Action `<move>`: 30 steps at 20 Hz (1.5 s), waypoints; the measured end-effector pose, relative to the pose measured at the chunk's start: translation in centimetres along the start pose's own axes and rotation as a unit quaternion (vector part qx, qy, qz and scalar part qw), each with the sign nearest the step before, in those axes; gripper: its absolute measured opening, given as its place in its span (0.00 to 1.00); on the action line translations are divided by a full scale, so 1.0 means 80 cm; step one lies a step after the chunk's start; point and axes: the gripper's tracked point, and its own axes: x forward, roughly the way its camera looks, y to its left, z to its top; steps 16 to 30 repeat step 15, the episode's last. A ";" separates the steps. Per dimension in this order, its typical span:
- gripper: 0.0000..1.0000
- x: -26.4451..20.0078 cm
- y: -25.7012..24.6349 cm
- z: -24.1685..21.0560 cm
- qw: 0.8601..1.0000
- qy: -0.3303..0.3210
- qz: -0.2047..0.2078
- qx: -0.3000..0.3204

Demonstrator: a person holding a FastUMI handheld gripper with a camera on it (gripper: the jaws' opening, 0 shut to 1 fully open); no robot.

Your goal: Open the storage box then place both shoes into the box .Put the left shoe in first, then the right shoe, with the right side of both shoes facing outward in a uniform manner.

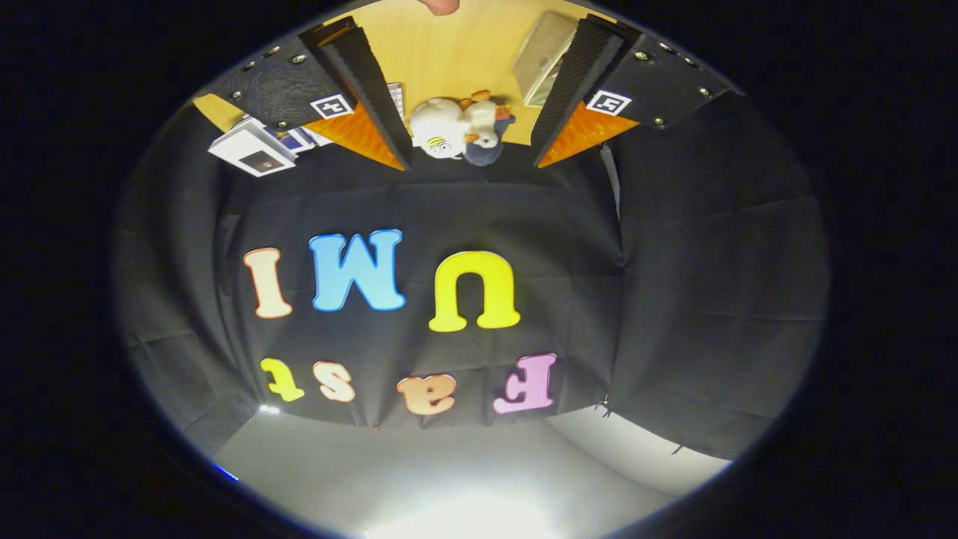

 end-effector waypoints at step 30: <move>0.97 -0.028 -0.136 0.040 0.993 -0.067 -0.091 0.012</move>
